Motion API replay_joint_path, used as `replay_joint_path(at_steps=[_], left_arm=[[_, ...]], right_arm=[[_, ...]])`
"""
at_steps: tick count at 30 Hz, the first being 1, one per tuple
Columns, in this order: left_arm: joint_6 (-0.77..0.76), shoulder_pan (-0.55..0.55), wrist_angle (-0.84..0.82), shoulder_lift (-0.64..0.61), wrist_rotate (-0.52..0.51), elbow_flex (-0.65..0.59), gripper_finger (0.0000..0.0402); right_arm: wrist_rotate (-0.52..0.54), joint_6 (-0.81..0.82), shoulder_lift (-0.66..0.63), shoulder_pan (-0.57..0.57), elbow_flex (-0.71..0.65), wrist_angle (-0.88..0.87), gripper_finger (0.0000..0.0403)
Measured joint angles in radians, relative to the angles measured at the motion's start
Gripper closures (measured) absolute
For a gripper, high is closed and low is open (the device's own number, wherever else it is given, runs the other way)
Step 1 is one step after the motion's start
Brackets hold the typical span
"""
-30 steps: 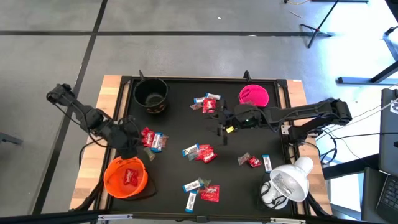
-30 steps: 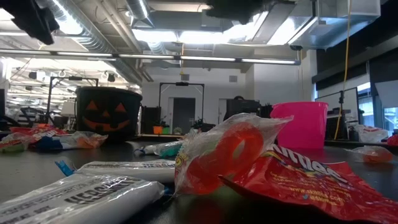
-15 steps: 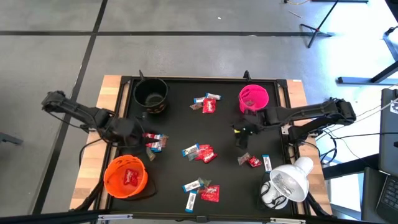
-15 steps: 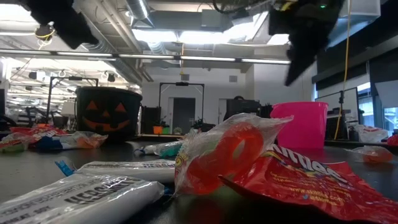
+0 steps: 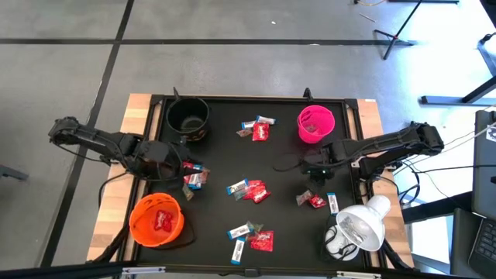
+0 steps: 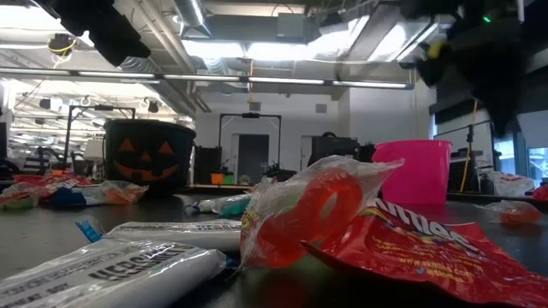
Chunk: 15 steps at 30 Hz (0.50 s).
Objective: Sort candy
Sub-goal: Put the white chocolate bar into the black bucket
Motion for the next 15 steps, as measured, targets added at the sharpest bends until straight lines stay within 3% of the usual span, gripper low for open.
replay_joint_path(at_steps=[7, 15], left_arm=[[0.000, 0.001, 0.000, 0.000, 0.019, 0.000, 0.0268], [0.000, 0.001, -0.002, 0.000, 0.019, 0.000, 0.0268]], right_arm=[[-0.142, 0.088, -0.004, 0.001, -0.192, 0.054, 0.0210], [-0.200, 0.182, -0.010, 0.061, -0.245, 0.085, 0.0210]])
